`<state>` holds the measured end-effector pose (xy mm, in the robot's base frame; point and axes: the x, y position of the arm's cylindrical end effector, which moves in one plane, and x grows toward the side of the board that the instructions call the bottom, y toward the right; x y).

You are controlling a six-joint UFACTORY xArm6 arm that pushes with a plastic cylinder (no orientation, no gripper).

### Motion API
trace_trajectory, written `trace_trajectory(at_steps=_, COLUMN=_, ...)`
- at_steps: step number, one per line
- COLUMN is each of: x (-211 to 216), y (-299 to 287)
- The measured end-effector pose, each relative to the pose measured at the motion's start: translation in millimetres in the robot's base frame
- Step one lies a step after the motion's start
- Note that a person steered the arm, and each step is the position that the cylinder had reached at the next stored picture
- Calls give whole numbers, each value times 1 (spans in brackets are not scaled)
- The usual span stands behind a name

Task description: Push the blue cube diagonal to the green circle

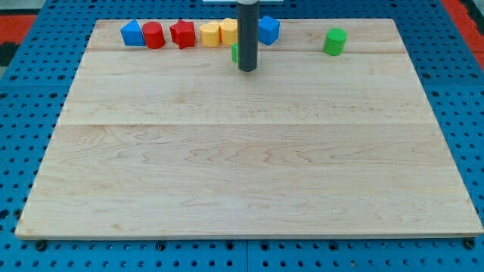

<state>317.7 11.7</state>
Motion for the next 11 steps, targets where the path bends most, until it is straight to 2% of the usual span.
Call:
trace_trajectory(at_steps=1, x=-4, y=62)
trace_trajectory(at_steps=2, x=-23, y=81)
trace_trajectory(at_steps=5, x=-114, y=90)
trace_trajectory(at_steps=6, x=-125, y=74)
trace_trajectory(at_steps=8, x=-125, y=10)
trace_trajectory(at_steps=9, x=-113, y=10)
trace_trajectory(at_steps=11, x=-47, y=39)
